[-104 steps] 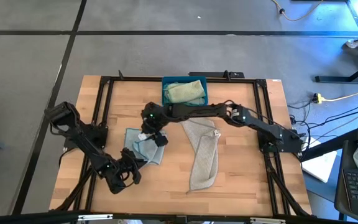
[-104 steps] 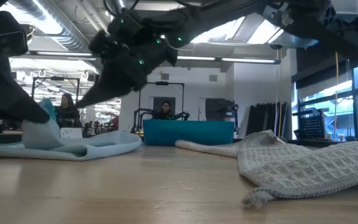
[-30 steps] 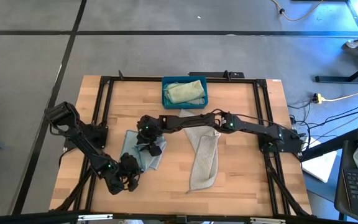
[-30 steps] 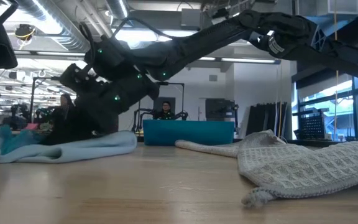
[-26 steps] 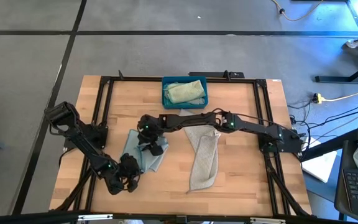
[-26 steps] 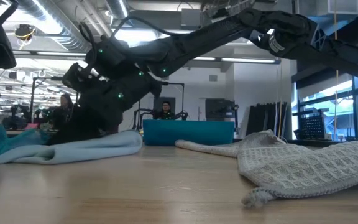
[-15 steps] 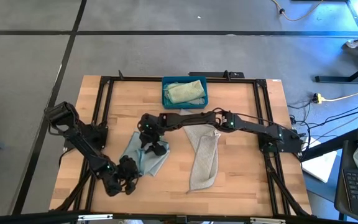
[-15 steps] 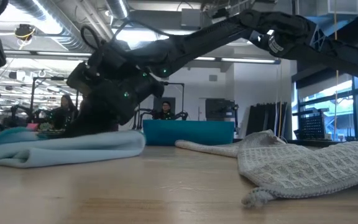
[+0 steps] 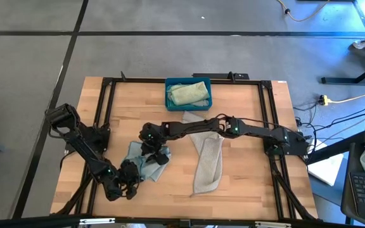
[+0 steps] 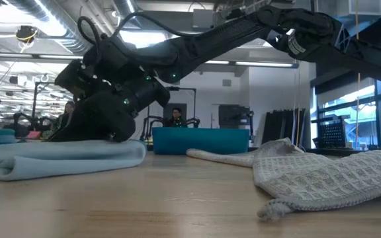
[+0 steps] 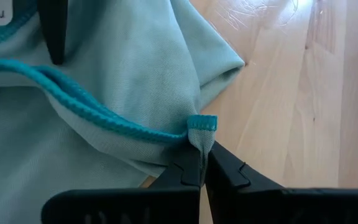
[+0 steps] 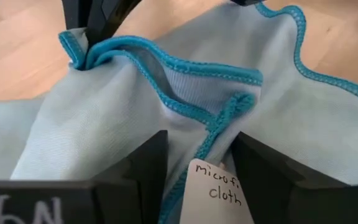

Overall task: Fold microfiber towels
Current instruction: Fold the light blue towel

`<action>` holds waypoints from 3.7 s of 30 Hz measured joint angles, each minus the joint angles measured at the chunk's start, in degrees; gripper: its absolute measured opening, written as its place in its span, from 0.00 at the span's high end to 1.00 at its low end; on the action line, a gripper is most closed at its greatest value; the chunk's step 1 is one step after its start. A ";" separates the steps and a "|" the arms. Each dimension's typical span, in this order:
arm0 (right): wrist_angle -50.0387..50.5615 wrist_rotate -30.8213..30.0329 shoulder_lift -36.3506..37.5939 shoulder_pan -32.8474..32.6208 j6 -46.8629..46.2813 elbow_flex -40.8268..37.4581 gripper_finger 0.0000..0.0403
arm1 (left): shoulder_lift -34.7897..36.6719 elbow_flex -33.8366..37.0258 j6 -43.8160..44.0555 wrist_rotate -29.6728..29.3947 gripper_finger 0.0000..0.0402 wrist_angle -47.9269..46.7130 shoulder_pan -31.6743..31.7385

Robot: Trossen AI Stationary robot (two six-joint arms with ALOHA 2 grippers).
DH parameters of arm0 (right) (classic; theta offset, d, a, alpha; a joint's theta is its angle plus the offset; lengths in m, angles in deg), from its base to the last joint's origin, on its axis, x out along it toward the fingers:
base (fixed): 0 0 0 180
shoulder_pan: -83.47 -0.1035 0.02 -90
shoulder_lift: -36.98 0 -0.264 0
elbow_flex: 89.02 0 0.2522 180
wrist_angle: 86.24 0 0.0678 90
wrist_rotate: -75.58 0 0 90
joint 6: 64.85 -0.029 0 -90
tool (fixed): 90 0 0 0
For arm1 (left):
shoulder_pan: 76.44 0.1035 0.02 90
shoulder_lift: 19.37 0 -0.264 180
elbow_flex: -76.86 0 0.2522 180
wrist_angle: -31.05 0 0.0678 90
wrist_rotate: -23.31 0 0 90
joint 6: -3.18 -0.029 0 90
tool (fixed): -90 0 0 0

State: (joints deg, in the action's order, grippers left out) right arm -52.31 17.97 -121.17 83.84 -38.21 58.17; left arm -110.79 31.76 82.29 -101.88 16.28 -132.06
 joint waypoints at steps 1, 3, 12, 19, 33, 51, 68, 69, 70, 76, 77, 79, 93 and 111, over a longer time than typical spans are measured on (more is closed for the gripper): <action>0.00 -0.37 0.02 -0.03 0.21 0.02 0.55 | 0.00 0.00 0.00 0.19 1.00 0.30 0.00; 0.22 -0.74 0.03 0.04 0.26 0.02 0.55 | 0.00 0.04 0.02 0.63 1.00 0.92 0.00; 8.31 -4.61 0.53 3.37 -5.44 0.33 0.64 | 0.00 0.03 -0.05 1.77 1.00 1.08 -0.04; 16.19 -3.58 0.92 3.51 -7.31 0.42 0.67 | -0.03 0.02 -0.02 0.35 0.99 -0.16 0.06; 20.55 0.23 1.12 0.20 -17.95 0.46 0.67 | 9.55 0.24 -2.78 5.34 0.95 -7.04 3.14; 12.55 -7.00 0.99 -3.70 -28.18 0.37 0.67 | 13.07 0.13 -0.91 13.96 0.93 4.80 -2.36; 16.63 -10.58 6.50 -2.67 -3.43 -0.32 0.67 | 13.14 0.04 -4.15 11.65 0.93 6.70 -1.68; 16.44 -10.79 6.56 -2.65 -2.49 -0.24 0.67 | 13.14 0.04 -5.12 10.57 0.93 6.31 -1.20; 16.53 -10.91 6.60 -2.61 -1.94 -0.22 0.67 | 13.14 0.04 -6.07 9.39 0.93 5.61 -0.73; 19.11 -15.03 6.64 -2.65 0.71 -0.14 0.67 | 13.14 0.04 -5.98 8.18 0.93 -1.29 2.88; 19.85 -16.51 6.64 -2.67 1.78 -0.13 0.67 | 13.14 0.04 -5.88 8.93 0.93 -1.85 3.33; 20.56 -19.32 6.72 -2.69 3.96 -0.07 0.67 | 13.14 0.04 -5.88 10.72 0.93 -1.97 3.88; 22.80 -17.76 10.14 -1.80 8.37 1.53 0.67 | 13.14 0.04 -5.63 12.21 0.93 0.57 3.82; -0.71 -2.76 7.48 -6.04 12.66 0.42 0.50 | 12.98 0.04 -0.17 8.96 0.93 1.50 0.02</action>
State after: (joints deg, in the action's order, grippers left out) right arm -53.02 15.21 -113.69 77.80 -25.56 58.58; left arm -97.81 31.81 82.12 -92.93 17.78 -132.04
